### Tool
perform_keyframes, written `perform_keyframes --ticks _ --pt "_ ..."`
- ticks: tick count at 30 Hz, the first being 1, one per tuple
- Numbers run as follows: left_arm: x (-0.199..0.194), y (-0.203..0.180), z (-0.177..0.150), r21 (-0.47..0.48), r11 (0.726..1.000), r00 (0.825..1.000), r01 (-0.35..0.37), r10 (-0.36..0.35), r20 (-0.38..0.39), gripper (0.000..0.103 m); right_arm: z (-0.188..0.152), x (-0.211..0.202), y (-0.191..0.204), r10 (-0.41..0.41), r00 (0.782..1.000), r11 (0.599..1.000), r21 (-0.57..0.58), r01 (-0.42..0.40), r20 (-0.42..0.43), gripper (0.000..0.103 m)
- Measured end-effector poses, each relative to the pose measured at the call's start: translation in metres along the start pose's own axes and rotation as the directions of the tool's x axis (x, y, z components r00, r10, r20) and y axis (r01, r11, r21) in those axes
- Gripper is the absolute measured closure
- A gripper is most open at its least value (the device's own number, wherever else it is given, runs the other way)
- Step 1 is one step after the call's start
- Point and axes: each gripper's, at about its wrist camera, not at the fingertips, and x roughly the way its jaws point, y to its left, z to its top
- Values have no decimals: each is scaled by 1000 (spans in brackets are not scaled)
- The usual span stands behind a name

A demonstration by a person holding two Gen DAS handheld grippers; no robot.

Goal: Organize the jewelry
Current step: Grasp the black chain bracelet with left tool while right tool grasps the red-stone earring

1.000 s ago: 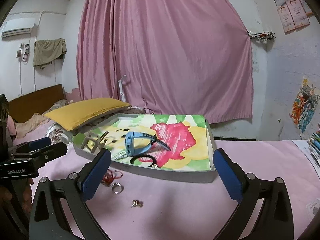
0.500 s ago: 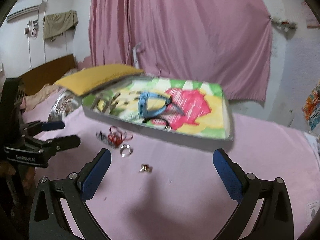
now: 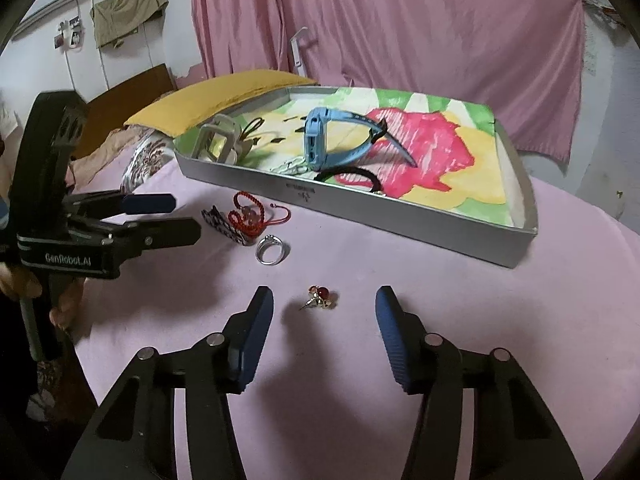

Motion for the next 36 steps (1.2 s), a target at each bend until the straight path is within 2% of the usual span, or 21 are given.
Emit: perform_keyframes --ticks 2,5,10,13,15,17,18,20,26,36 --pt "7 2 5 2 1000 999 22 -22 -26 27 0 2 0 0 1000 1000 -1 0 -8 58" --pt "13 1 10 24 999 999 23 -22 -38 27 2 5 -1 9 1000 1000 5 -8 -22 68" --pt "22 0 18 51 997 998 49 -46 -48 28 7 8 -4 23 999 1000 5 -22 -24 69" --pt "25 0 23 53 994 994 98 -95 -50 28 8 9 -4 29 999 1000 5 -29 -25 70" --pt "27 -1 24 59 992 993 109 -106 -51 35 8 9 -3 36 999 999 5 -35 -25 75" --pt "26 -5 23 81 989 992 120 -116 -55 39 8 9 -4 38 999 999 6 -37 -24 76" --pt "25 -6 22 89 987 990 132 -127 -58 46 8 9 -4 41 999 999 5 -40 -25 76" --pt "24 -10 19 107 982 986 157 -150 -70 52 8 10 -4 48 999 999 4 -48 -25 76" --pt "18 -19 9 143 976 984 167 -155 -86 53 8 11 -5 58 998 998 6 -58 -25 76" --pt "9 -35 -2 180 964 976 196 -174 -130 67 7 11 -9 80 997 996 30 -80 -20 76"
